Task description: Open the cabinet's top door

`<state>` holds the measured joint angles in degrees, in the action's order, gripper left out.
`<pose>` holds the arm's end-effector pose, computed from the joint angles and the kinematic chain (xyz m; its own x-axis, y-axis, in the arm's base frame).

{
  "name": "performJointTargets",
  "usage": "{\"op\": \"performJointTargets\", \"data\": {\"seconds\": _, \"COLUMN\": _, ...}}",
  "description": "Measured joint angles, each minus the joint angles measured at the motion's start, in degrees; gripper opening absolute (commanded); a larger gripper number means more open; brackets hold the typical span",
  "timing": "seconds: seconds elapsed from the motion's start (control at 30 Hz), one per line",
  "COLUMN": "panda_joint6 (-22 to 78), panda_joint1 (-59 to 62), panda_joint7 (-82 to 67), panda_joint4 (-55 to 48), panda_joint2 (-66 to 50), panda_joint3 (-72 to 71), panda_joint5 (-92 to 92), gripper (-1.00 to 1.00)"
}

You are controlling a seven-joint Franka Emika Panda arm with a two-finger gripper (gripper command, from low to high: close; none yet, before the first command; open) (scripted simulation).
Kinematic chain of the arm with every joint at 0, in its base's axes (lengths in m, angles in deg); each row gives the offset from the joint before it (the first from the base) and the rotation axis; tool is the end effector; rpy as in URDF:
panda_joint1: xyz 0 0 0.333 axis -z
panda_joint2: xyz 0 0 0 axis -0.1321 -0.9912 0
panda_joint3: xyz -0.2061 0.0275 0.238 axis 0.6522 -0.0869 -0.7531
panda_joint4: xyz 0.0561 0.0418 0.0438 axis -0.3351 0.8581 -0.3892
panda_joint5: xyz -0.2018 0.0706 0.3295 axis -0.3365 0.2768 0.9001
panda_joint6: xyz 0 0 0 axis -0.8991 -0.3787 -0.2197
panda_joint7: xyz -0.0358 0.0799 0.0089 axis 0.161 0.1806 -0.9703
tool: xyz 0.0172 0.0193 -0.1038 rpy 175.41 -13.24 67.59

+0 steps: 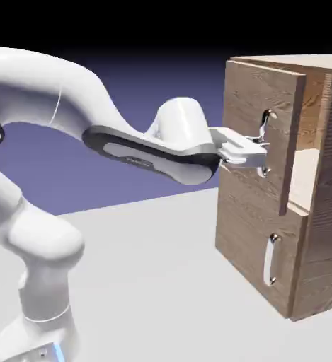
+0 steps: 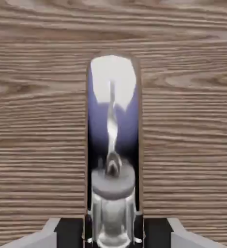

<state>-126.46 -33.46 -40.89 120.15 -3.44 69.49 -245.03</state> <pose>0.3999 -0.0586 0.5058 0.1346 0.6939 -0.7073 0.1336 0.6946 0.7069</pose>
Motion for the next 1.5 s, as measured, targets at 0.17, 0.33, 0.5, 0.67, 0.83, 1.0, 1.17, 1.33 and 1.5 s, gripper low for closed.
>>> {"op": "performJointTargets", "data": {"seconds": 0.17, "panda_joint6": 4.11, "panda_joint1": 7.68, "panda_joint7": -7.71, "panda_joint4": 6.64, "panda_joint2": 4.55, "panda_joint3": -8.95, "panda_joint5": 12.46, "gripper": -1.00}}
{"op": "performJointTargets", "data": {"seconds": 0.33, "panda_joint6": 8.65, "panda_joint1": 12.79, "panda_joint7": -14.58, "panda_joint4": 12.42, "panda_joint2": 9.55, "panda_joint3": -17.14, "panda_joint5": 24.92, "gripper": -1.00}}
{"op": "performJointTargets", "data": {"seconds": 0.5, "panda_joint6": 13.85, "panda_joint1": 15.40, "panda_joint7": -20.65, "panda_joint4": 17.06, "panda_joint2": 14.38, "panda_joint3": -24.82, "panda_joint5": 37.38, "gripper": -1.00}}
{"op": "performJointTargets", "data": {"seconds": 0.67, "panda_joint6": 20.21, "panda_joint1": 15.75, "panda_joint7": -25.82, "panda_joint4": 20.35, "panda_joint2": 18.44, "panda_joint3": -32.45, "panda_joint5": 49.84, "gripper": -1.00}}
{"op": "performJointTargets", "data": {"seconds": 0.83, "panda_joint6": 28.22, "panda_joint1": 14.35, "panda_joint7": -29.76, "panda_joint4": 21.96, "panda_joint2": 20.89, "panda_joint3": -40.66, "panda_joint5": 62.31, "gripper": -1.00}}
{"op": "performJointTargets", "data": {"seconds": 1.0, "panda_joint6": 38.16, "panda_joint1": 12.35, "panda_joint7": -32.03, "panda_joint4": 21.22, "panda_joint2": 20.68, "panda_joint3": -50.00, "panda_joint5": 74.79, "gripper": -1.00}}
{"op": "performJointTargets", "data": {"seconds": 1.17, "panda_joint6": 49.70, "panda_joint1": 11.67, "panda_joint7": -32.45, "panda_joint4": 17.29, "panda_joint2": 16.99, "panda_joint3": -60.35, "panda_joint5": 86.57, "gripper": -1.00}}
{"op": "performJointTargets", "data": {"seconds": 1.33, "panda_joint6": 61.63, "panda_joint1": 14.08, "panda_joint7": -31.38, "panda_joint4": 10.25, "panda_joint2": 10.60, "panda_joint3": -70.73, "panda_joint5": 96.14, "gripper": -1.00}}
{"op": "performJointTargets", "data": {"seconds": 1.5, "panda_joint6": 73.45, "panda_joint1": 19.82, "panda_joint7": -29.37, "panda_joint4": 1.01, "panda_joint2": 2.95, "panda_joint3": -81.11, "panda_joint5": 102.96, "gripper": -1.00}}
